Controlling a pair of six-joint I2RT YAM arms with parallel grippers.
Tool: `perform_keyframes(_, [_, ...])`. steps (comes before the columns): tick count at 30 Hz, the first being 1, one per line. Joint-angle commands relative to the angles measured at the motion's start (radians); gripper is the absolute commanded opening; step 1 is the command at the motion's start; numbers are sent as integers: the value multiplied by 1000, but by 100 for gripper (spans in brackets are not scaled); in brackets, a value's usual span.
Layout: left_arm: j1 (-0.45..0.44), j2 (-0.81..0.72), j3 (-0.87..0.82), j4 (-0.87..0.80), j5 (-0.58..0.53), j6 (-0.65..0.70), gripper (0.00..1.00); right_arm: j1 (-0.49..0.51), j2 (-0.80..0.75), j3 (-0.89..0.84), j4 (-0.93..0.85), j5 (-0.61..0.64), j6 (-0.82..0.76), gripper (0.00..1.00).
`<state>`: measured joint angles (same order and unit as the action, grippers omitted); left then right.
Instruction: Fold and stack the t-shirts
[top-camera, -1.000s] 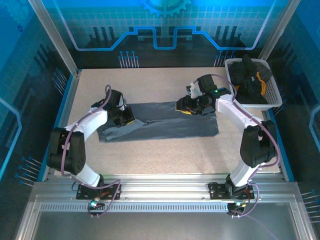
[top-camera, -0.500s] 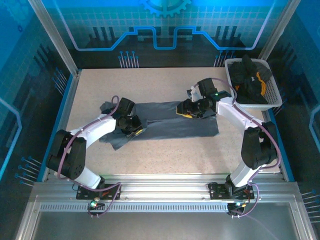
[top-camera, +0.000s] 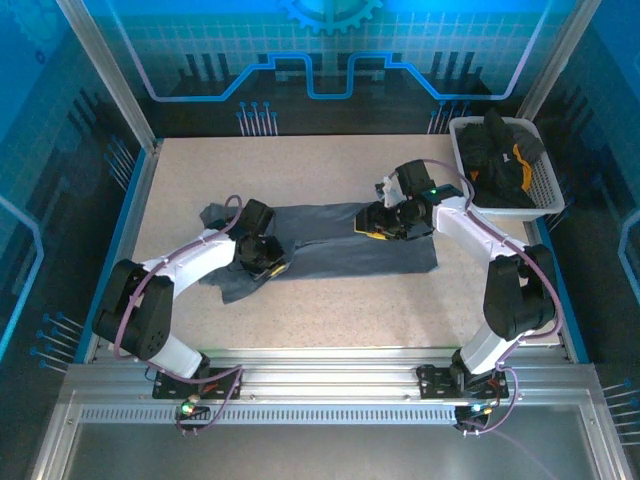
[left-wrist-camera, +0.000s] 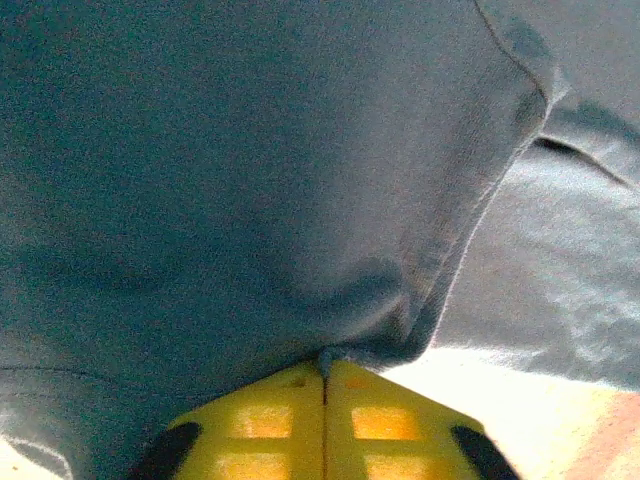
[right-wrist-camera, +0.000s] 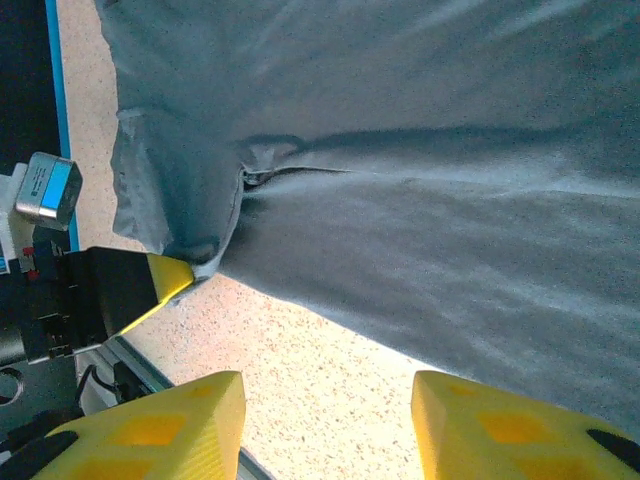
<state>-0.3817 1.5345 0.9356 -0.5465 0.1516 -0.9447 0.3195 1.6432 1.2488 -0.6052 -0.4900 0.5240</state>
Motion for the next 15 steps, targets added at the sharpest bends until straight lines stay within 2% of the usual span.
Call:
perform_keyframes(1, [-8,-33,-6,-54,41,70,43,-8,5,-14,-22,23,10,49])
perform_keyframes(6, [27,-146,-20,-104,6,119,39,-8,24,-6,-24,31,16,48])
perform_keyframes(11, [206,-231,-84,-217,-12,113,36,3,29,-9,-10,35,36,48])
perform_keyframes(15, [329,-258,-133,-280,-51,138,44,26,27,-22,2,31,44,48])
